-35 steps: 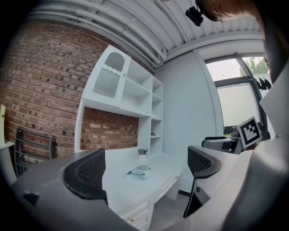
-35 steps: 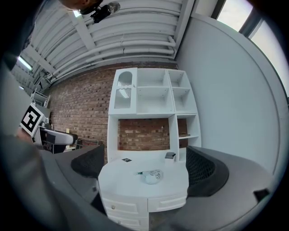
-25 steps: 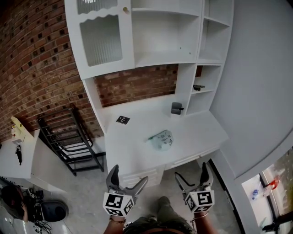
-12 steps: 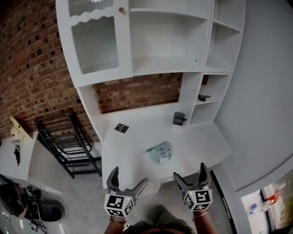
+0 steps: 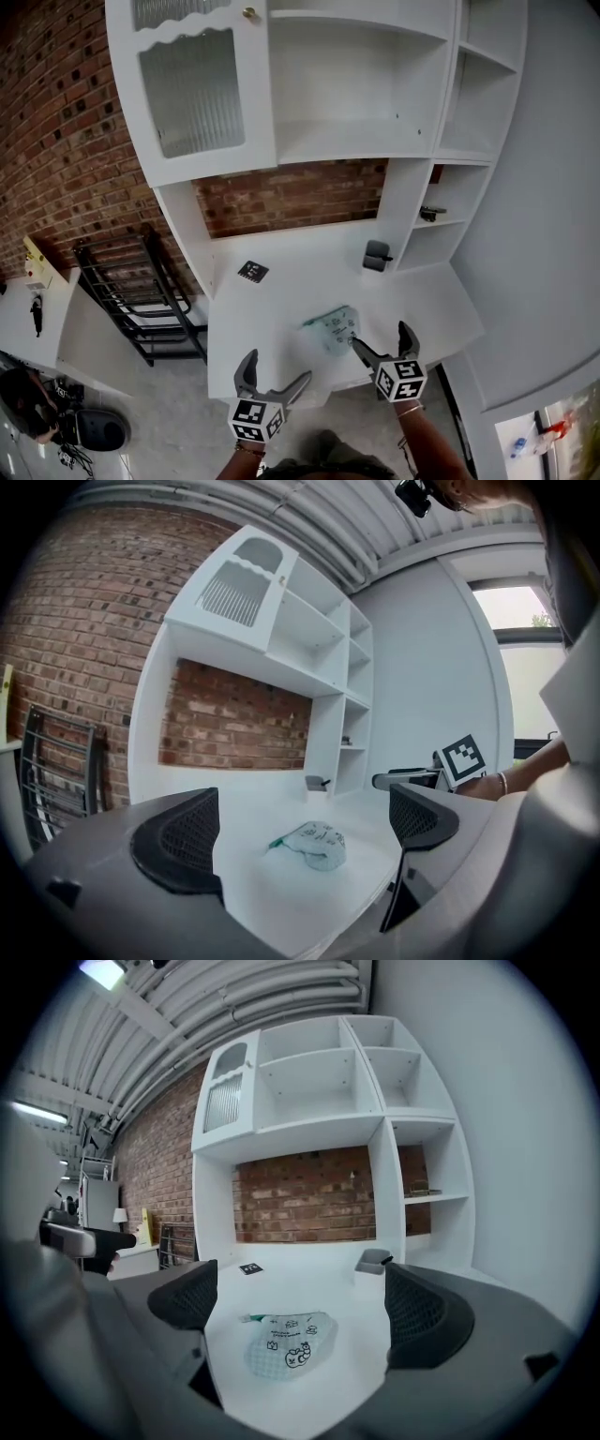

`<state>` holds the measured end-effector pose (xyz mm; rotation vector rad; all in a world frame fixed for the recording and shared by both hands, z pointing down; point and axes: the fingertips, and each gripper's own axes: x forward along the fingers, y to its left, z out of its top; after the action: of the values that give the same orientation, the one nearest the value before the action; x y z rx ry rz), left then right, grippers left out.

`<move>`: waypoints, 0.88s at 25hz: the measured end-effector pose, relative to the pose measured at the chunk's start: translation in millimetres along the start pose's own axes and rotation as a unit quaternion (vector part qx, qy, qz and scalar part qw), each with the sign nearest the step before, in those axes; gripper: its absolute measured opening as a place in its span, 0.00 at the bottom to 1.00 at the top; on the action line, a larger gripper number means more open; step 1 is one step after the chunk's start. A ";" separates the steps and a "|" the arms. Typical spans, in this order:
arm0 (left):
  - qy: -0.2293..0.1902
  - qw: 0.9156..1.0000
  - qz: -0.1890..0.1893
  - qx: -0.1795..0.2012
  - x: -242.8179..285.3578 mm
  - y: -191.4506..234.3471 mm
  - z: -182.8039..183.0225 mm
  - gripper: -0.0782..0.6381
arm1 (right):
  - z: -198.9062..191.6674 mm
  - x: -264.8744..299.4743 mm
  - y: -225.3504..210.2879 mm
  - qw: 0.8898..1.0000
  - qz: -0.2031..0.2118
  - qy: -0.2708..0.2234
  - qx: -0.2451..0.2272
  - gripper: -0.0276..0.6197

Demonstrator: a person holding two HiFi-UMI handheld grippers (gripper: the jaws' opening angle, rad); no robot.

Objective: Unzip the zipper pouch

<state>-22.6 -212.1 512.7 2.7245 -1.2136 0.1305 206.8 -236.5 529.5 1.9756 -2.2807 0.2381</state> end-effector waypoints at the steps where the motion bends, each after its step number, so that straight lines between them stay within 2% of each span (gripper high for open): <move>1: 0.004 1.000 0.002 -0.005 5.3 3.3 -4.6 0.90 | -4.4 9.6 -3.1 1.000 0.003 0.006 0.005 0.90; 6: 0.014 1.000 0.014 -0.012 31.2 14.5 -18.1 0.90 | -39.6 57.1 -21.0 0.998 0.019 0.053 0.039 0.88; 14: 0.023 1.000 0.017 -0.011 62.2 21.0 -28.6 0.90 | -79.2 129.0 -44.3 0.985 0.060 0.113 0.112 0.86; 16: 0.027 0.999 0.018 -0.011 68.6 22.0 -32.9 0.90 | -94.3 142.9 -43.3 0.982 0.073 0.143 0.103 0.86; 19: 0.033 0.999 0.019 -0.010 76.9 22.6 -35.9 0.90 | -113.1 158.6 -38.9 0.975 0.092 0.192 0.061 0.84; 22: 0.037 0.999 0.018 -0.010 82.0 22.7 -37.5 0.90 | -123.9 172.3 -30.6 0.964 0.117 0.232 0.060 0.84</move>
<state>14.7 -280.3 563.7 2.6569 -1.2382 0.2197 210.2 -384.2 684.9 1.4837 -2.2111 0.7866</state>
